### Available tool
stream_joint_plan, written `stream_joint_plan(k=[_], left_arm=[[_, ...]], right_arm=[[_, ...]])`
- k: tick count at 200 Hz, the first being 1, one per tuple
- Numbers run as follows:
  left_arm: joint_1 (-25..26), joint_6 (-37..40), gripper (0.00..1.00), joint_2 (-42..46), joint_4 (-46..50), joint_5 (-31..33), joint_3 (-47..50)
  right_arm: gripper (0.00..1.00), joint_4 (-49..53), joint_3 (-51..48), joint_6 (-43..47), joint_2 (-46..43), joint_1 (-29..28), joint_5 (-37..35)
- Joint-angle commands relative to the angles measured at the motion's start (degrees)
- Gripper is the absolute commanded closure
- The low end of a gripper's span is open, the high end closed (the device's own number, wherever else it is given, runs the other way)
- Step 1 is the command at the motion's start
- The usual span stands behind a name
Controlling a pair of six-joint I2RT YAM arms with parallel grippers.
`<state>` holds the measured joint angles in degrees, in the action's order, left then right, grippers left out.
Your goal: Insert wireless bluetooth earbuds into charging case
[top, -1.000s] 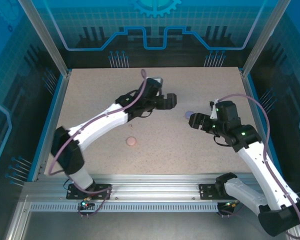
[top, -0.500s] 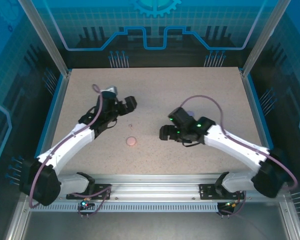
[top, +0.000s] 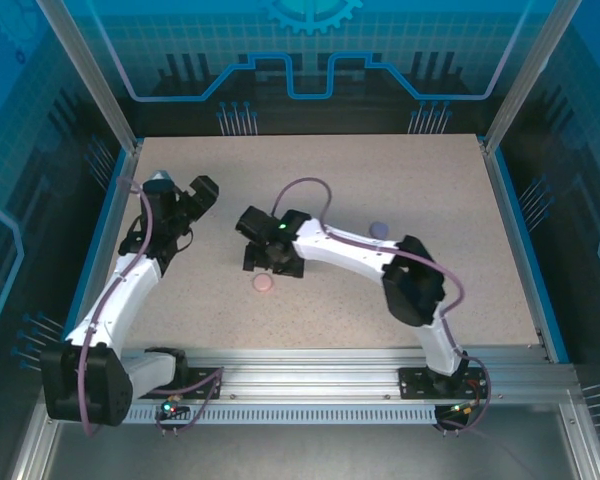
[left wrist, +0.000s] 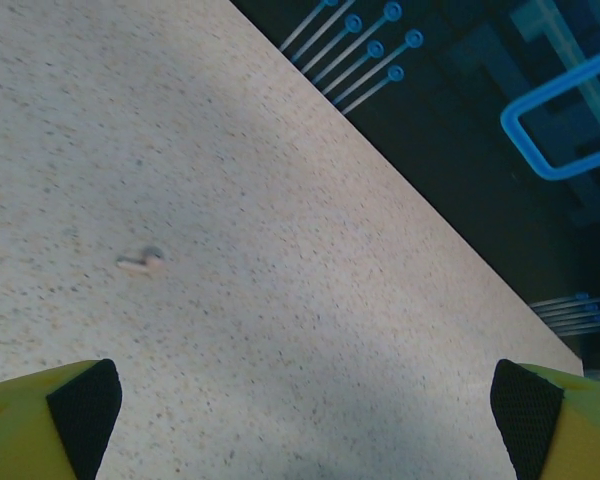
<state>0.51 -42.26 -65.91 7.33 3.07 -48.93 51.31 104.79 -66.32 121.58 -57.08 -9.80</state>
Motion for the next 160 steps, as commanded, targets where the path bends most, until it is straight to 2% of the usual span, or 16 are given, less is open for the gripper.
stream_joint_plan(k=[1, 31, 86, 130, 160], left_arm=[[-2.89, -1.22, 0.01, 0.18, 0.73, -3.48, 0.33], [-5.07, -2.11, 0.01, -0.03, 0.46, -5.28, 0.54], [-5.71, -2.96, 0.01, 1.26, -1.60, -6.22, 2.46], [-5.79, -3.37, 0.01, 0.79, -3.11, -7.77, 2.61], [-5.79, -4.16, 0.01, 0.69, -5.17, -10.21, 3.04]], right_arm=[[0.10, 8.03, 8.27, -3.78, 6.43, -1.57, 0.83], [0.12, 13.39, 17.59, -4.59, 14.03, -2.76, 1.05], [0.19, 16.62, 24.34, -5.91, 20.60, -2.71, 0.60], [0.22, 16.55, 25.80, -6.18, 23.21, -2.33, 1.66], [0.30, 16.21, 25.81, -5.84, 23.79, -1.99, 1.87]])
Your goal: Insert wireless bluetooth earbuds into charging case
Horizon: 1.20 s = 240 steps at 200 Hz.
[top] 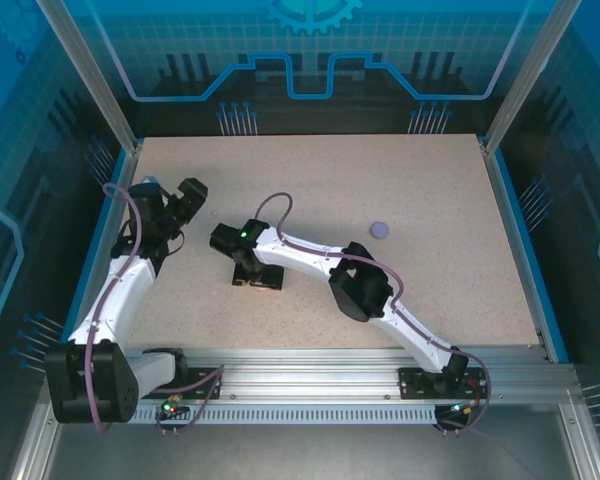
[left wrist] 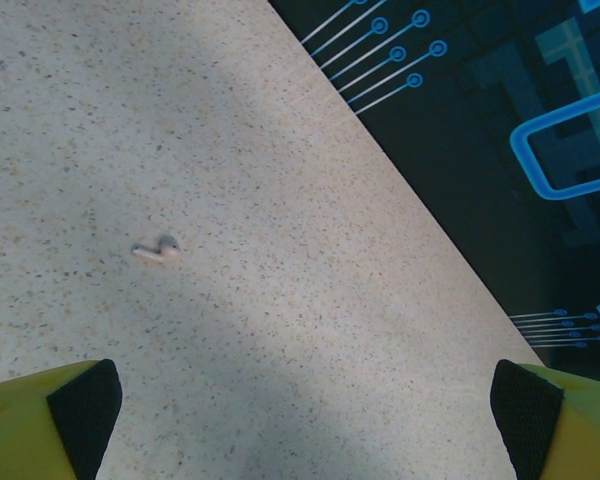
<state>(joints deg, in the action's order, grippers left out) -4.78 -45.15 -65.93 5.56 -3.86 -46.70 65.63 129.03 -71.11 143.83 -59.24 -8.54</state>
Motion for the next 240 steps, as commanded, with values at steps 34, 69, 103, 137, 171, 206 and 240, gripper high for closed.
stream_joint_plan(k=[34, 69, 103, 137, 171, 206, 240], left_arm=[[-0.51, -4.33, 0.01, 0.79, -6.13, -5.40, 1.75], [-0.42, -6.15, 0.01, 2.03, -10.76, -10.41, 3.88], [2.10, -4.92, 0.01, 2.12, -9.37, -12.40, 2.26], [10.51, -1.40, 0.01, 1.42, -7.81, -10.35, 0.27], [19.25, -1.80, 0.01, -0.45, -8.57, -6.27, 0.78], [25.69, -2.93, 0.01, -4.32, -10.48, -3.65, -0.31], [29.97, -2.32, 0.01, -8.19, -10.23, -0.68, -3.14]], right_arm=[[0.49, 1.58, 0.56, 0.45, 0.69, 0.27, -0.52], [0.61, 0.55, -4.27, 4.52, -4.11, 0.36, -4.16], [0.63, -2.93, -16.23, 9.71, -15.09, 0.99, -8.93], [0.62, -10.27, -34.05, 15.84, -27.49, 4.11, -7.62], [0.61, -18.39, -51.47, 20.87, -37.84, 9.32, -4.42], [0.61, -23.08, -60.04, 24.60, -41.08, 14.58, -1.79], [0.60, -22.19, -61.10, 25.67, -40.65, 15.96, -2.29]])
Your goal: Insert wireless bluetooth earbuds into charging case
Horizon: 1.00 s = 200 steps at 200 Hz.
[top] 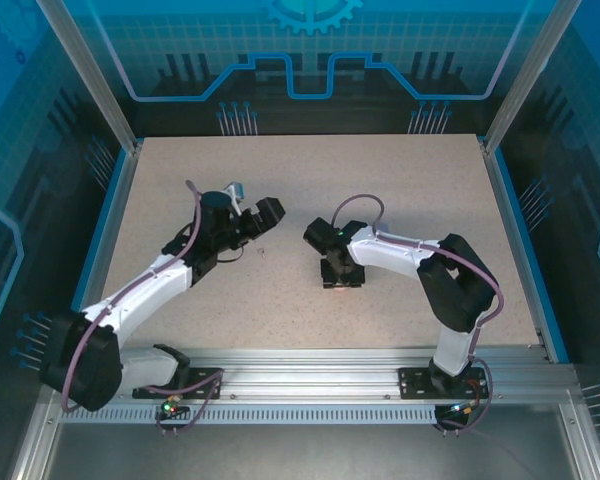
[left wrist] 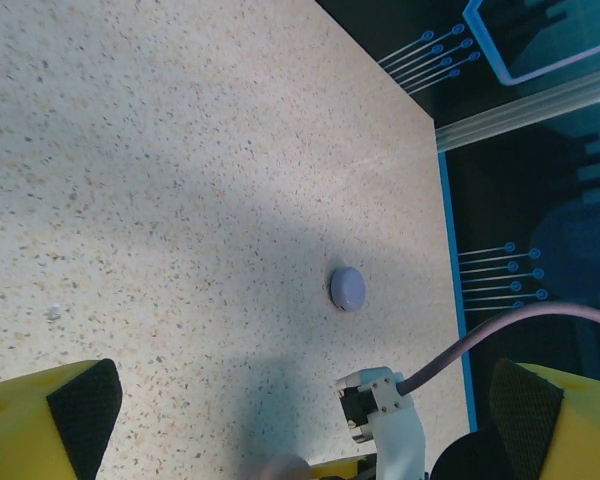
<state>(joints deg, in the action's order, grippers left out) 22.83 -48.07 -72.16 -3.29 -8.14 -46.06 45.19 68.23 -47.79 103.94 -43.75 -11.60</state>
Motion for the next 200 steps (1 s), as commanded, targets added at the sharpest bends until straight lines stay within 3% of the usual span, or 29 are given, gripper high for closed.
stream_joint_plan(k=[1, 39, 119, 200], left_arm=[[2.47, 0.57, 0.01, -2.08, -1.37, 3.72, -3.86], [4.98, 0.80, 0.01, -5.50, -0.90, 5.31, -5.79], [5.55, -0.13, 0.01, -5.84, -3.19, 5.24, -4.82], [5.56, 0.59, 0.01, -4.58, -4.05, 5.68, -3.27]], right_arm=[[0.59, -1.72, -0.29, 2.39, -0.67, 0.44, 0.73], [0.47, -0.63, 0.84, 1.06, 1.91, 0.42, 0.71], [0.36, 0.51, 1.19, -1.56, 3.76, 0.42, 0.05], [0.36, 2.15, 1.51, -8.26, 4.96, 0.56, -0.49]])
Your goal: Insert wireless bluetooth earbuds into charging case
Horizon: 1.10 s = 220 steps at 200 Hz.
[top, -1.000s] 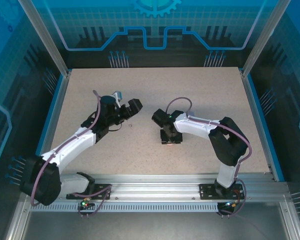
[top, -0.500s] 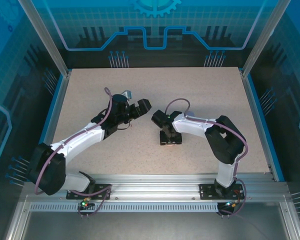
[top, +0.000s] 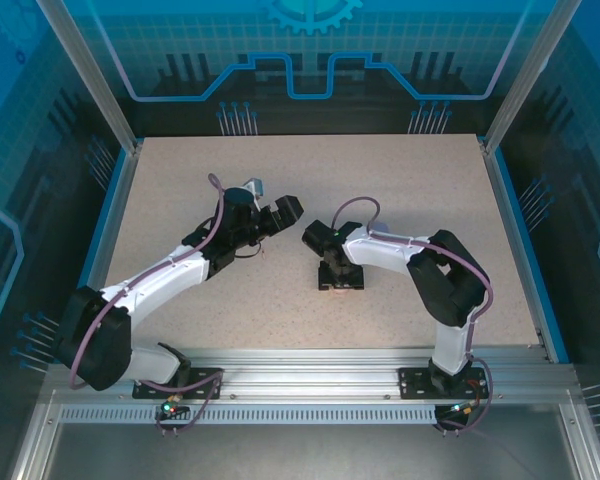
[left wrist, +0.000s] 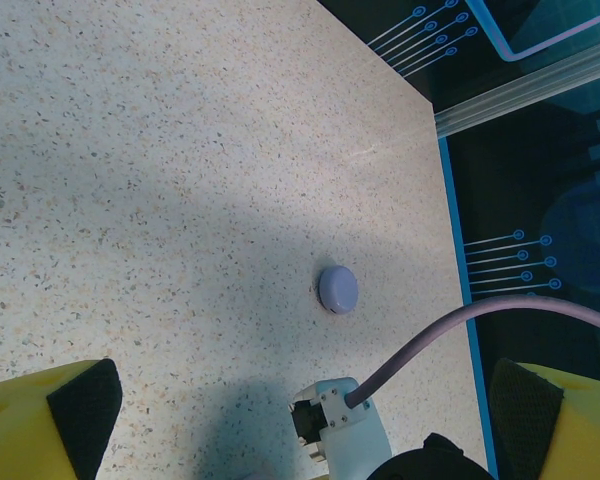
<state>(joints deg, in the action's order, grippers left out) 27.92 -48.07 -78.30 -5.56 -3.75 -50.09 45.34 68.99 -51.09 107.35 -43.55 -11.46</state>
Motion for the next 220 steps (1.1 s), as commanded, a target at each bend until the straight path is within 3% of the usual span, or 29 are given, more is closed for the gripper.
stream_joint_plan(k=[1, 52, 114, 220], left_arm=[[0.47, 0.60, 0.01, 1.57, -1.80, 1.29, 0.77], [0.42, 1.18, 0.01, 1.49, -2.78, 1.26, 1.39], [0.43, 1.80, 0.01, 1.49, -2.92, 0.41, 1.44], [0.46, 1.66, 0.01, 1.02, -2.70, 0.38, 1.27]], right_arm=[[0.36, 2.01, 0.77, -5.15, 1.59, 0.38, -0.60], [0.35, 2.12, 0.27, -14.15, 2.31, 0.93, 1.86], [0.36, 5.74, 3.66, -10.99, 2.95, 1.23, -2.29], [0.41, 0.48, -0.27, -12.64, 2.71, 2.51, 0.82]])
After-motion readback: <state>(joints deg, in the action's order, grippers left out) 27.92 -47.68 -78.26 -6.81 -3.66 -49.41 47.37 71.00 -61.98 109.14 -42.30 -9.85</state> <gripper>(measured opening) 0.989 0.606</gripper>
